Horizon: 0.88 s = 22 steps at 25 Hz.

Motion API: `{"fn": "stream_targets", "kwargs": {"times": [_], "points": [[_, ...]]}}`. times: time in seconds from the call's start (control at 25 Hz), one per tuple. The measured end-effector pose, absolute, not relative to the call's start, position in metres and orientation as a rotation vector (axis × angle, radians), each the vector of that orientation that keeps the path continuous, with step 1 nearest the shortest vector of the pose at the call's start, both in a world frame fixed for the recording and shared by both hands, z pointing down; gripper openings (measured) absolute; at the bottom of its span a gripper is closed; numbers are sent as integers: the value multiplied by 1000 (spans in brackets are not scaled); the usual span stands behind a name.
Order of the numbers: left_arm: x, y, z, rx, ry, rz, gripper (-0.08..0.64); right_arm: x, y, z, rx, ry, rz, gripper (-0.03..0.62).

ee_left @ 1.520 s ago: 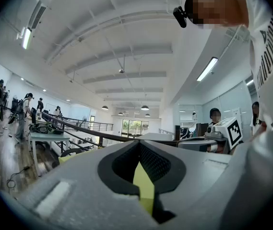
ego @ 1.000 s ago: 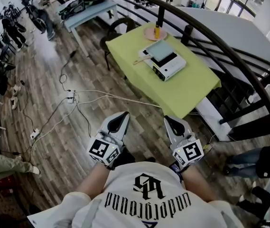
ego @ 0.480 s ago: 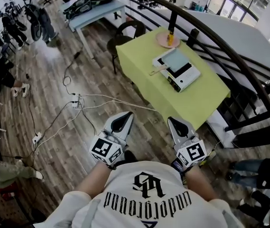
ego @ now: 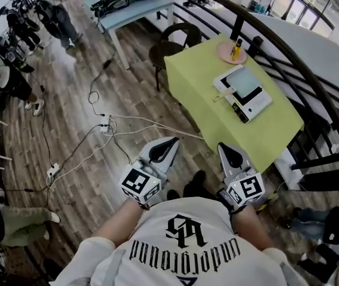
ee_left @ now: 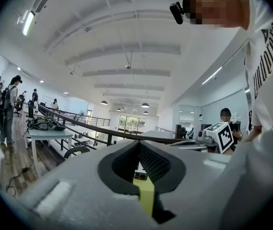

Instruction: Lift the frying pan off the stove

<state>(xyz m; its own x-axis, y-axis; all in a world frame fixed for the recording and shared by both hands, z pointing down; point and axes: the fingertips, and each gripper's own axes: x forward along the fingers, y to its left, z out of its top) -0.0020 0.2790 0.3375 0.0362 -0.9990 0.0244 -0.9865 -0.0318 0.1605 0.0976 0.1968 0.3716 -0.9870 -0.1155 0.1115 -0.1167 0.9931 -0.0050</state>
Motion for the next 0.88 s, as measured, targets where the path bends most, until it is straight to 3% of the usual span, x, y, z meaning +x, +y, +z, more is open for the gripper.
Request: {"fn": "stream_targets", "kwargs": {"times": [0.44, 0.88], "points": [[-59, 232, 357, 2126, -2090, -92, 6, 38, 141, 402, 151, -3004, 88, 2], [-82, 70, 376, 2306, -1847, 17, 6, 16, 12, 432, 277, -2937, 155, 2]]}}
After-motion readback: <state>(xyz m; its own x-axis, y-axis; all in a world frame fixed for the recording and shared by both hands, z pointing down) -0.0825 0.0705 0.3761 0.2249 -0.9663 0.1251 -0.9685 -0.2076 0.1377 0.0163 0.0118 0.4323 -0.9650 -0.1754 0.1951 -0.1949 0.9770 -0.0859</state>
